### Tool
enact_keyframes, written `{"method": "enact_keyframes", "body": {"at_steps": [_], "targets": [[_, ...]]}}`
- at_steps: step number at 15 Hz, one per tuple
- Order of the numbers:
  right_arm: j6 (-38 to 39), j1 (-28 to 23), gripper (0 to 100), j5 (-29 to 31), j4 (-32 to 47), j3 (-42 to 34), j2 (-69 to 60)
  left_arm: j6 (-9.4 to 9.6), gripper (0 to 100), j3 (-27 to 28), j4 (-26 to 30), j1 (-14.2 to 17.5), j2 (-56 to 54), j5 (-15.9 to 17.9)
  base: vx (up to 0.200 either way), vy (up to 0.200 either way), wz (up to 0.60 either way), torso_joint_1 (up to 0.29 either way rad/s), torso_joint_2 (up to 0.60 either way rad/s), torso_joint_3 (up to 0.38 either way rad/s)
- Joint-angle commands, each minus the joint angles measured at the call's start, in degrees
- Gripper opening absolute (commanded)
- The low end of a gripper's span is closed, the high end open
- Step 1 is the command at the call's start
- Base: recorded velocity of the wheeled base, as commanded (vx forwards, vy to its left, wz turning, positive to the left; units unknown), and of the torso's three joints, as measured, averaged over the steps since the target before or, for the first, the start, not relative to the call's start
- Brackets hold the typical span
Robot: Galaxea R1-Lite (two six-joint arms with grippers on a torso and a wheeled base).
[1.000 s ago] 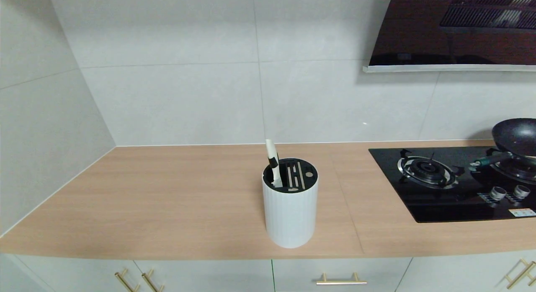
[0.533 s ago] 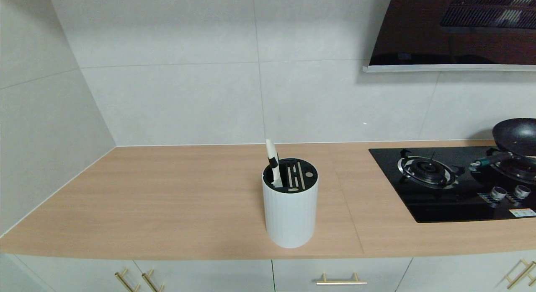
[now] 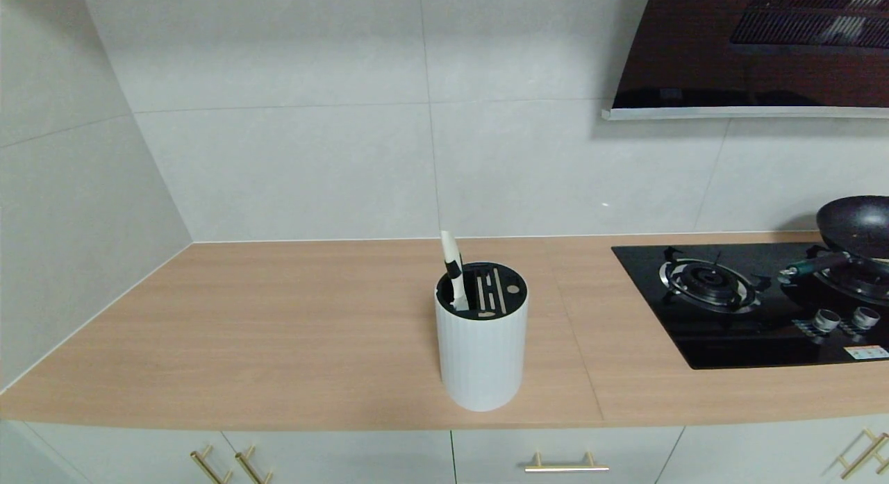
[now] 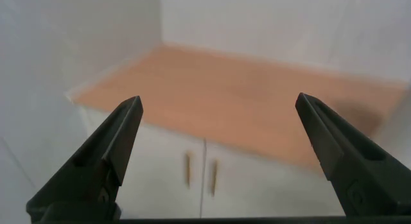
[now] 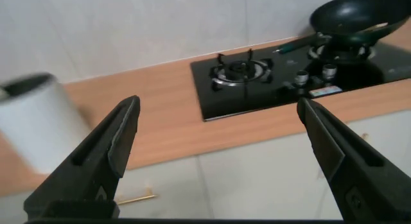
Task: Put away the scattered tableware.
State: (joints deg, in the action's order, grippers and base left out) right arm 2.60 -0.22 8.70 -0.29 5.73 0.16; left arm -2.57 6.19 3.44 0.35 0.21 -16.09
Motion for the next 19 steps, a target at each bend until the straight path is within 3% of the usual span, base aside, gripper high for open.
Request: {"method": "enact_keyframes", "body": {"at_steps": [1, 4, 9, 10, 12, 15, 19], "targets": [[-3.3, -0.04, 100, -2.29, -2.7, -5.73, -0.16, -0.42, 100, -4.44, -2.38, -0.09, -0.21, 3.0, 0.0, 0.0, 0.0, 0.0, 0.0, 0.0], [-3.56, -0.04, 100, -8.62, 1.35, -5.55, -0.07, -0.5, 100, -4.96, -3.09, -0.09, -0.21, 8.97, 0.0, 0.0, 0.0, 0.0, 0.0, 0.0], [-2.86, 0.04, 100, -8.88, 0.38, -5.73, -0.07, -0.5, 100, -5.14, -3.0, -0.27, -0.21, 13.63, 0.0, 0.0, 0.0, 0.0, 0.0, 0.0], [-2.77, 0.04, 100, -8.97, 0.47, -5.73, -0.07, 1.34, 100, -5.23, -3.0, -0.27, -0.12, 14.25, 0.0, 0.0, 0.0, 0.0, 0.0, 0.0], [-2.77, 0.04, 100, -8.97, 0.38, -5.73, 0.02, 9.16, 100, -6.1, -3.09, -0.27, -0.21, 17.5, 0.0, 0.0, 0.0, 0.0, 0.0, 0.0], [-2.51, 0.04, 100, -8.97, 0.38, -5.73, -0.07, 6.62, 100, -6.1, -3.09, -0.62, 1.81, 17.76, 0.0, 0.0, 0.0, 0.0, 0.0, 0.0], [-2.51, 0.04, 100, -8.97, 0.38, -5.73, -0.07, 6.35, 100, -6.19, -3.09, -0.53, -0.12, 17.76, 0.0, 0.0, 0.0, 0.0, 0.0, 0.0]]}}
